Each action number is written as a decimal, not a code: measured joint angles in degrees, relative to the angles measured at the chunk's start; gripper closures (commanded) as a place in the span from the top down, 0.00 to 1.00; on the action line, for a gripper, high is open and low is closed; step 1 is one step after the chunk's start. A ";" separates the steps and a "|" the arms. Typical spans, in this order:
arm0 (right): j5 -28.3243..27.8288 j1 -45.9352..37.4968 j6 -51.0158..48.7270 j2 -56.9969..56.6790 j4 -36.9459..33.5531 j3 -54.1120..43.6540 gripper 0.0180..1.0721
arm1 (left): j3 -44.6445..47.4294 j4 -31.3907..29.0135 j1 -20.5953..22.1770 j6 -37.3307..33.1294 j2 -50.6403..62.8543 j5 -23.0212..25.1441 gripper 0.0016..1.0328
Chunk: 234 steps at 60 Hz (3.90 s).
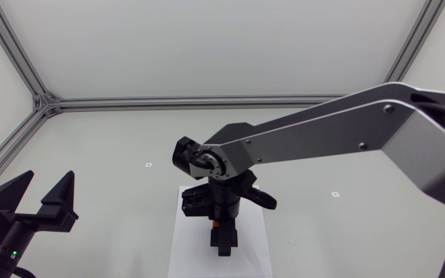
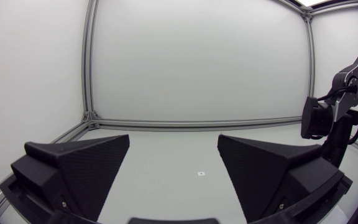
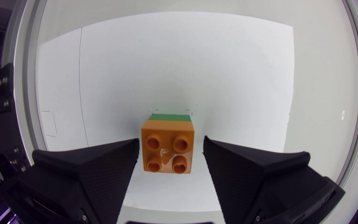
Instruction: Pick up the orange 2x2 brick with the right arm and stack it on top of the green 2x2 brick in the center
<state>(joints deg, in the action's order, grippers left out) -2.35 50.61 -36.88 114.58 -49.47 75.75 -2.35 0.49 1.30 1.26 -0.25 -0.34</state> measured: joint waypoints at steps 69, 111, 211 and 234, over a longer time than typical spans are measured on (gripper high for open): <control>-0.44 0.02 0.44 0.09 0.39 0.76 0.41 | 0.00 0.00 0.00 0.02 0.00 0.02 0.96; -0.42 0.63 -0.50 0.09 0.42 0.76 0.41 | 0.00 0.00 0.00 0.02 0.00 0.00 0.96; -0.39 0.35 -1.33 0.02 1.27 -0.35 0.95 | 0.00 0.00 0.00 0.00 0.00 0.02 0.96; -0.39 0.28 -1.29 -6.49 -0.90 -0.50 0.95 | 0.00 0.00 0.00 0.02 0.00 0.00 0.96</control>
<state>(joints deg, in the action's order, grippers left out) -2.74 50.89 -38.17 108.09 -50.37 75.24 -2.35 0.49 1.30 1.28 -0.25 -0.34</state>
